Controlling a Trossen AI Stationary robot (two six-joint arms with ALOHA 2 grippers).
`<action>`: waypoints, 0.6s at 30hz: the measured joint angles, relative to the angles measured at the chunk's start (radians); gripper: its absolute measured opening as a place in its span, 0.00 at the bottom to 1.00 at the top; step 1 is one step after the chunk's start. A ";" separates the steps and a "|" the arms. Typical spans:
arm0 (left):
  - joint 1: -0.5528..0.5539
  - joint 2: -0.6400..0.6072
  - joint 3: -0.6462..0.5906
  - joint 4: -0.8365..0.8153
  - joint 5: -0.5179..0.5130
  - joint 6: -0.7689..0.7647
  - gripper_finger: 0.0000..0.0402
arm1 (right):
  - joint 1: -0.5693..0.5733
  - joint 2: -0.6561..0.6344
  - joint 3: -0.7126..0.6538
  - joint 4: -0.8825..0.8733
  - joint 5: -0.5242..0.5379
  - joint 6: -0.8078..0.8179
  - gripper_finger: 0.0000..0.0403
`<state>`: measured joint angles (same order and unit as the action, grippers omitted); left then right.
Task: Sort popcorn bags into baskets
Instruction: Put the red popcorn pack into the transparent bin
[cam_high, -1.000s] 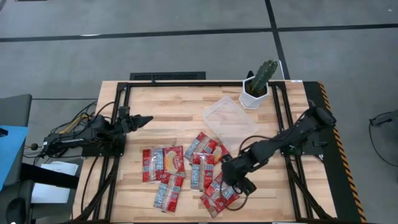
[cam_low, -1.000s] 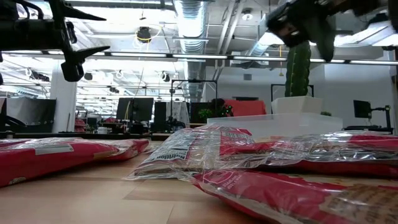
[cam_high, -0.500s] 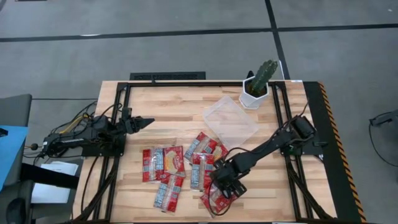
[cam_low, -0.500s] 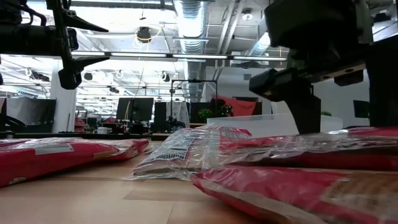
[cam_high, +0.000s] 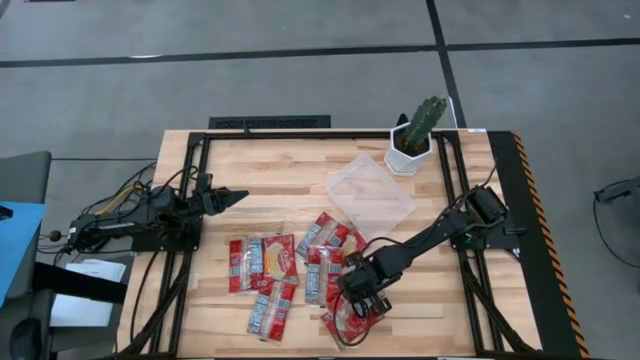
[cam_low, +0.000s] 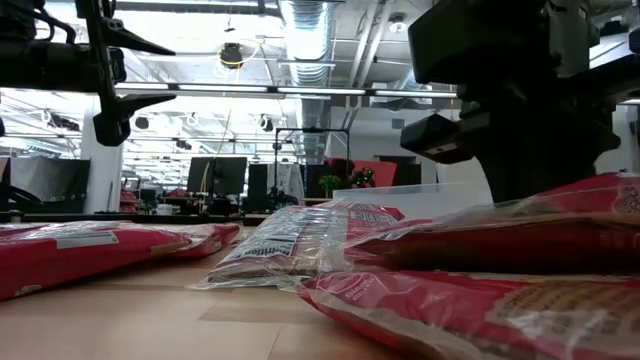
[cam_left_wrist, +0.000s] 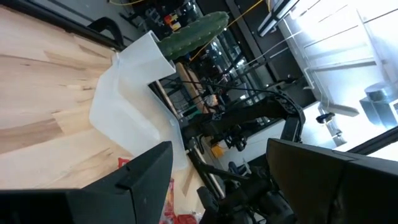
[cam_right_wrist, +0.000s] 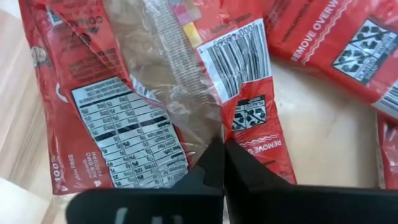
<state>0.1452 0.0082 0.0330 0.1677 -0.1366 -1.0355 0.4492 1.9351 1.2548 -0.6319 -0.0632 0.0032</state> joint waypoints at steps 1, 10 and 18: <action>0.000 0.000 0.000 0.000 -0.004 0.000 0.62 | 0.000 -0.007 -0.001 -0.002 0.006 0.009 0.04; 0.000 0.000 0.000 -0.003 -0.009 0.000 0.62 | -0.036 -0.128 -0.003 -0.047 0.021 0.078 0.01; 0.000 0.000 0.000 -0.005 -0.010 0.000 0.62 | -0.102 -0.252 -0.003 -0.087 0.057 0.087 0.01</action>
<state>0.1452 0.0082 0.0330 0.1625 -0.1464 -1.0355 0.3475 1.6833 1.2518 -0.7193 -0.0057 0.0898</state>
